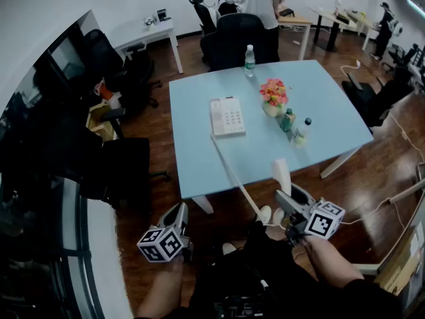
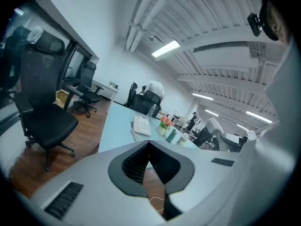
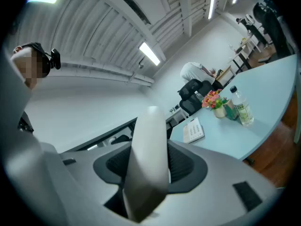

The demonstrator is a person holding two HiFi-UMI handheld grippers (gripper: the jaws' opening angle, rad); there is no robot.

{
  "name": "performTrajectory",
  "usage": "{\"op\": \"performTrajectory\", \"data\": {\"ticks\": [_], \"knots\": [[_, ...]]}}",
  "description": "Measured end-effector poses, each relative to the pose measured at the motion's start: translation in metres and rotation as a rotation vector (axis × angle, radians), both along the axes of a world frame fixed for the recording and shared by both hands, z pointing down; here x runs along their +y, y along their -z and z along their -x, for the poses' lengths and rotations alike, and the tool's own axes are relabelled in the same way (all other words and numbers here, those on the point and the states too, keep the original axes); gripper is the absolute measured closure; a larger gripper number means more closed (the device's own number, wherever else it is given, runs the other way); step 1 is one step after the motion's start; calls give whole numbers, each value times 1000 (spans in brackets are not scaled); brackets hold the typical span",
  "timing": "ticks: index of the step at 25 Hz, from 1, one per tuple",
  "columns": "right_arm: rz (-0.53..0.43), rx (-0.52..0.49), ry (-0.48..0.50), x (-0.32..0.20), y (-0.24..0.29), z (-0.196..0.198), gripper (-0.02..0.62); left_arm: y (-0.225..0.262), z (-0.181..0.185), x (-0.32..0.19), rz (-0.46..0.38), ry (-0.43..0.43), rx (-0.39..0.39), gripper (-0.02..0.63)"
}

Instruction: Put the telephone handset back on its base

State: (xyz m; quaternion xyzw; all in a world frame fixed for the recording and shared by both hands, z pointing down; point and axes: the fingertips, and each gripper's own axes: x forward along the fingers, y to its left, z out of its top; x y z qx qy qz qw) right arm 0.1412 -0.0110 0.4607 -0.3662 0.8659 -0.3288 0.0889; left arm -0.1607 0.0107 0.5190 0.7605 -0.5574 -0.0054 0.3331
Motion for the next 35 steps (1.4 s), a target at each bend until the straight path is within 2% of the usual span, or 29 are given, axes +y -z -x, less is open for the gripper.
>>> {"op": "performTrajectory", "data": {"ticks": [7, 25, 30, 35], "knots": [[-11, -9, -30, -5, 0, -9, 360, -12, -9, 3, 29, -20, 19, 606], [-12, -7, -65, 1, -1, -25, 360, -8, -16, -1, 18, -34, 15, 606], [-5, 2, -60, 2, -2, -23, 360, -1, -15, -3, -4, -31, 21, 606], [-7, 5, -35, -5, 0, -15, 360, -4, -12, 0, 10, -25, 14, 606]]}}
